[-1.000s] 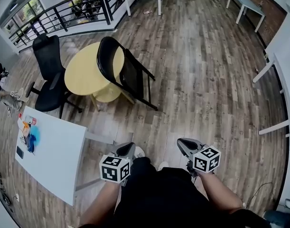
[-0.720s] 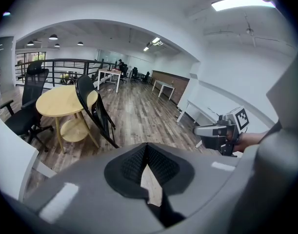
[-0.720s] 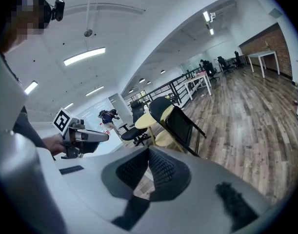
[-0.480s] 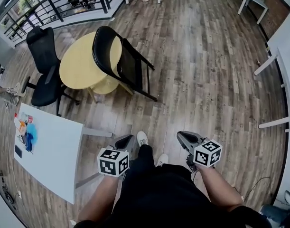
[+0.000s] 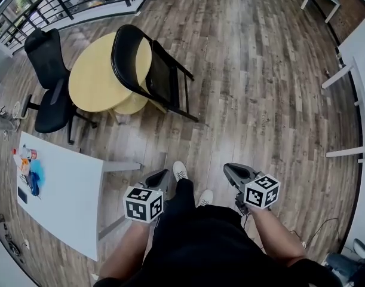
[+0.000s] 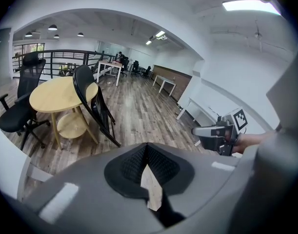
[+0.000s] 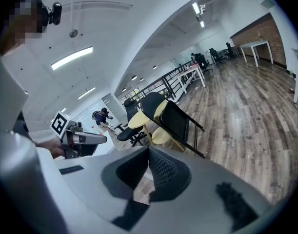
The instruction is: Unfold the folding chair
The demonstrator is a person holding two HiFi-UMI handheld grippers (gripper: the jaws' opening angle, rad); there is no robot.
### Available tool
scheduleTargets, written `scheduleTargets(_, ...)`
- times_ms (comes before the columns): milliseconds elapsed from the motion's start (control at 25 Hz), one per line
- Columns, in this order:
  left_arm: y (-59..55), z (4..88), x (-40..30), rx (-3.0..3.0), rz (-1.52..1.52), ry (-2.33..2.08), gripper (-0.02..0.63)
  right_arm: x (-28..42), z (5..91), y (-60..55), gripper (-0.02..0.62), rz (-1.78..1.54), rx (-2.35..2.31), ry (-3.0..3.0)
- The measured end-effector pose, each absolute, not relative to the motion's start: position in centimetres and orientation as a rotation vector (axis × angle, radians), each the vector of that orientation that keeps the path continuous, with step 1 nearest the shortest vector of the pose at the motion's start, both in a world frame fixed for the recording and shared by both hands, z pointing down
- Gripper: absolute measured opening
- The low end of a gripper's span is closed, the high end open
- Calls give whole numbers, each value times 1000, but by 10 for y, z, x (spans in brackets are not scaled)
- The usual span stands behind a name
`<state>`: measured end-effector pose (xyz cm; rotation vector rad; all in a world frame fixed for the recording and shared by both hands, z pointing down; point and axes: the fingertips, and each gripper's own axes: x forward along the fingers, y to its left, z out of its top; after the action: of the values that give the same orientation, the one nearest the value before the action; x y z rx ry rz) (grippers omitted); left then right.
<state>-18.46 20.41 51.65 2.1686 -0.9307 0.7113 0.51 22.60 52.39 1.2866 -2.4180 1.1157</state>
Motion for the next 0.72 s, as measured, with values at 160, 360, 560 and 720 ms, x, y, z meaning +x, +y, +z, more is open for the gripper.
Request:
scheduleTargets(160,181,524,-194,2159,710,-930,8,0,532,205,5,1125,1292,-2395)
scheduleTargets(360,158,533,-198,2155,715,-890,8,-10,545,179,5,1164,1295,-2349)
scheduleTargets(560,133,547,-204,2127,707,-869,8,-22,554,152,5,1184,1283,-2323)
scheduleTargets(720,109,556,-219,2115,722,-883,8,-30,559,136,5,1196,1275,-2297)
